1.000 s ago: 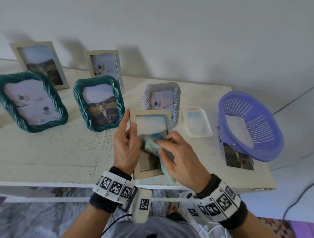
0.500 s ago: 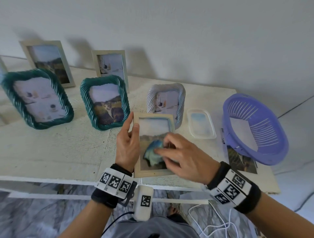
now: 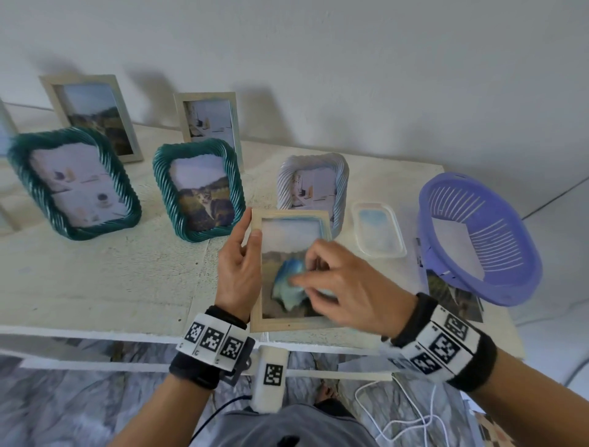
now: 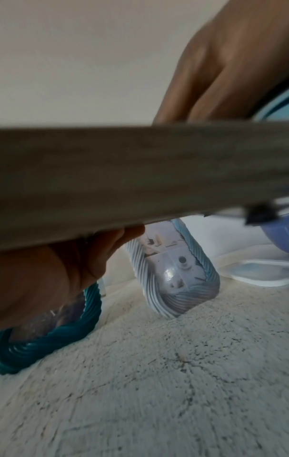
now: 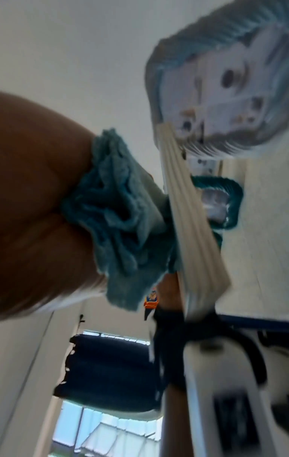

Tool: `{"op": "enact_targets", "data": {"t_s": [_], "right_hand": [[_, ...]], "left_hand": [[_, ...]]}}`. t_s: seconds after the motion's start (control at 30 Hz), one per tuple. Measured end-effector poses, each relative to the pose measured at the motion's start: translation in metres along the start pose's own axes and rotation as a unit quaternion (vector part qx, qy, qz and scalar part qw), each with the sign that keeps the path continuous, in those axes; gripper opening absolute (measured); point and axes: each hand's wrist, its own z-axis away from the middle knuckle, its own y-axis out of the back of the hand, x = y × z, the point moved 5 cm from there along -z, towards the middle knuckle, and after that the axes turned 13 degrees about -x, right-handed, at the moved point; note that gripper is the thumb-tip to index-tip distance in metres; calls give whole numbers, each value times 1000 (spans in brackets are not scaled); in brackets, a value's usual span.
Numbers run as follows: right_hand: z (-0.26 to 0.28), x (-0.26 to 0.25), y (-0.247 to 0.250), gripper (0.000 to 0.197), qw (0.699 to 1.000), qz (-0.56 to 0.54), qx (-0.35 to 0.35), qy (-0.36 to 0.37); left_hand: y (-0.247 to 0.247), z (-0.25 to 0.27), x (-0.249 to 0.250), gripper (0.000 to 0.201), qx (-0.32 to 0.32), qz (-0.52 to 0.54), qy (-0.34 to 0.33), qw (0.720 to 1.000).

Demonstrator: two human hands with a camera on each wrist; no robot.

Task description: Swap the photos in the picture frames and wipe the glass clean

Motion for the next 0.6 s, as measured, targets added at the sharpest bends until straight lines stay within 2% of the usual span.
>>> {"op": "enact_targets", "data": {"t_s": [0.07,0.17,0.23,0.33,0.4,0.47,0.6], "right_hand": [[9,-5,-5,22,999,-7,-34,38],[11,4,4,20,998,29,-36,47],[5,12,12,22,998,58,-16,28],[-7,26,24,24,996,79,44,-26],[-11,29,26,22,993,69,77,-57],[-11,23,21,20,993,50,86,-58],[0,-1,-1,22,1000,-5,1,1]], "left_hand": [[5,0,-3,46,-5,1,0,1000],[5,1,-6,39,-11,10,-12,1000],[0,2,-5,39,-24,14,-22,999],[-6,2,-8,51,-45,8,-26,999],[-6,1,-11,55,-47,7,-18,999],[-5,2,-11,55,-47,-3,-26,999],[5,2,-15,44,-34,-1,-31,999]]}}
